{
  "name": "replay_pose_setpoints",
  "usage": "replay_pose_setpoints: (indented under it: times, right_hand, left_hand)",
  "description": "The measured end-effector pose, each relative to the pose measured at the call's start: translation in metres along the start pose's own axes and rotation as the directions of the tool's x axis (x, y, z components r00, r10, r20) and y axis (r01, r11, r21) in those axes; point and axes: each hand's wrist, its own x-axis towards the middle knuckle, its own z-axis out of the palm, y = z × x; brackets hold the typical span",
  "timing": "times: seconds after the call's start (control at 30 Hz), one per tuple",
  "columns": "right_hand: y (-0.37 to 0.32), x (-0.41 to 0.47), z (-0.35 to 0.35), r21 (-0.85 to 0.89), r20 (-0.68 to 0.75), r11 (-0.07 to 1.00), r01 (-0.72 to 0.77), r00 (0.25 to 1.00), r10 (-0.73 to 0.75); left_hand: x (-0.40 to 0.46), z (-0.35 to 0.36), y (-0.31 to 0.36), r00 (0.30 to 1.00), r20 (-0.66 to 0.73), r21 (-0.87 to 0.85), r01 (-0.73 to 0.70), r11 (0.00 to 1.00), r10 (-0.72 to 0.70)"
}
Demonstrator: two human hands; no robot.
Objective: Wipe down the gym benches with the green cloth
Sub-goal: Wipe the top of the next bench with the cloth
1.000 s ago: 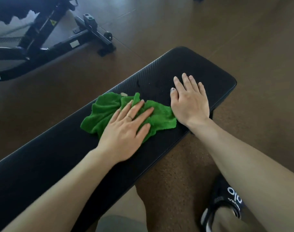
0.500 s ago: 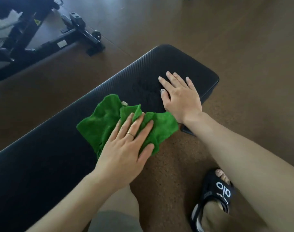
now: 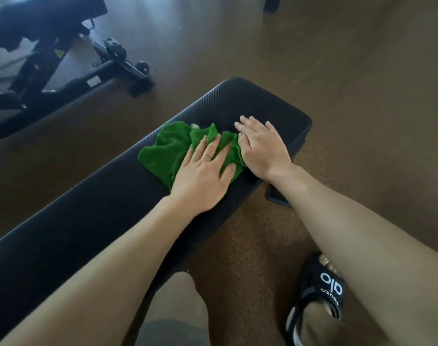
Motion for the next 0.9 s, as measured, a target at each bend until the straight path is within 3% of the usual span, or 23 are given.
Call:
replay_pose_setpoints:
  times: [0.13,0.23,0.37,0.5,0.57,0.8,0.9]
  right_hand:
    - [0.015,-0.009,0.003,-0.092,-0.053,0.996,-0.022,0.998,0.017]
    - [0.017,-0.011,0.009,-0.084,-0.122,0.996,-0.031,0.992,0.021]
    - [0.017,-0.007,0.008,-0.027,-0.11,0.999,-0.044,0.993,0.041]
    - [0.014,0.0,-0.012,0.292,0.025,0.947,-0.132,0.991,0.13]
    - [0.015,0.0,-0.021,0.341,0.102,0.927,-0.154,0.987,0.127]
    - [0.013,-0.01,-0.014,0.141,0.096,0.983,-0.117,0.99,0.104]
    - [0.015,-0.01,-0.007,0.066,0.046,0.993,-0.098,0.994,0.095]
  left_hand:
    - [-0.091,0.022,0.014,0.99,-0.009,0.184,-0.134,0.974,0.138]
    - [-0.094,0.037,0.013,0.988,-0.064,0.303,-0.117,0.946,0.143]
    - [-0.066,0.034,0.024,0.991,-0.066,0.25,-0.098,0.963,0.118]
    - [-0.02,0.019,0.026,0.993,-0.057,0.065,-0.095,0.993,0.099]
    - [0.002,0.007,0.028,0.997,-0.035,0.016,-0.072,0.997,0.072]
    - [-0.099,0.005,-0.001,0.99,0.04,0.105,-0.137,0.985,0.133]
    - [-0.081,-0.002,-0.009,0.993,0.061,0.058,-0.107,0.993,0.103]
